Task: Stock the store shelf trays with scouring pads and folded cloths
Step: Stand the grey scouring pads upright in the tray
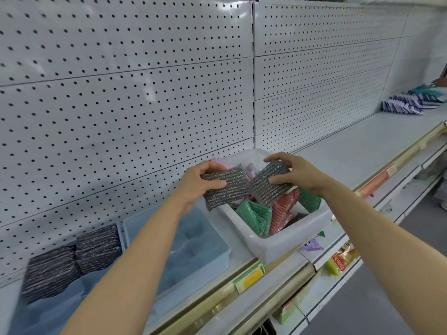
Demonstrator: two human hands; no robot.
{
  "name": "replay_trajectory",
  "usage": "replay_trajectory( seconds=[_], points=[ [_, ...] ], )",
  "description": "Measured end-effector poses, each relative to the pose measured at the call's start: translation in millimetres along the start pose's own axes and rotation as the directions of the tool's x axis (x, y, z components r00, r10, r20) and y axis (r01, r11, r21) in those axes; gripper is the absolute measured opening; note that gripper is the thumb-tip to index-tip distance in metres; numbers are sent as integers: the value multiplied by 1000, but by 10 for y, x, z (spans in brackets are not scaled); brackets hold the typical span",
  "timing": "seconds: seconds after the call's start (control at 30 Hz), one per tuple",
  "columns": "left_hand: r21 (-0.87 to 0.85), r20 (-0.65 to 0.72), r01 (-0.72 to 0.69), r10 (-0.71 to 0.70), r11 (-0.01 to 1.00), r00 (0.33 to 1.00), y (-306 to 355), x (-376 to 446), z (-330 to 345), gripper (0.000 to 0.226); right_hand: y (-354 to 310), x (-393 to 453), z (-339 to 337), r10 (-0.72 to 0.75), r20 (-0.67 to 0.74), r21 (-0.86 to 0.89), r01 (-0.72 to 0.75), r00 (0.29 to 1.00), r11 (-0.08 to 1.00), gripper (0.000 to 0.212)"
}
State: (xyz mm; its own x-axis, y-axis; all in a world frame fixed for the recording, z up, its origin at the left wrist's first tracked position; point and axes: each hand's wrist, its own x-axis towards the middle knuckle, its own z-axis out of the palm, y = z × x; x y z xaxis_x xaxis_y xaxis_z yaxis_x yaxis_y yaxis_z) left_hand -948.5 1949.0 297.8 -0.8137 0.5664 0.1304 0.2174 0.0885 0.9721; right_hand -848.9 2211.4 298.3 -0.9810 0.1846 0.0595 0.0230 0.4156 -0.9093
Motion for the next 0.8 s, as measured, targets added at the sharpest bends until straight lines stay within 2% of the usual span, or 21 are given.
replay_trajectory(
  seconds=[0.1, 0.17, 0.3, 0.4, 0.6, 0.8],
  points=[
    [-54, -49, 39, -41, 998, 998, -8, -154, -340, 34, -107, 26, 325, -16, -57, 135, 24, 998, 991, 28],
    [-58, -86, 49, -54, 997, 995, -20, -295, -606, 33, -200, 55, 585, -20, -27, 263, 26, 999, 965, 25],
    [1, -198, 83, -81, 997, 977, -64, -658, -1234, 32, -408, 86, 1142, -63, 51, 359, 41, 997, 933, 32],
    [11, -282, 98, -91, 995, 955, -128, -956, -1726, 40, -527, 145, 1574, -133, 117, 349, 84, 984, 933, 44],
    [26, -439, 214, -181, 976, 880, -391, -1577, -2582, 37, -701, 207, 2346, -143, 113, 317, 101, 983, 943, 38],
    [63, -482, 362, -289, 930, 827, -728, -2100, -2899, 37, -749, 201, 2814, -132, 116, 314, 90, 984, 945, 33]
  ],
)
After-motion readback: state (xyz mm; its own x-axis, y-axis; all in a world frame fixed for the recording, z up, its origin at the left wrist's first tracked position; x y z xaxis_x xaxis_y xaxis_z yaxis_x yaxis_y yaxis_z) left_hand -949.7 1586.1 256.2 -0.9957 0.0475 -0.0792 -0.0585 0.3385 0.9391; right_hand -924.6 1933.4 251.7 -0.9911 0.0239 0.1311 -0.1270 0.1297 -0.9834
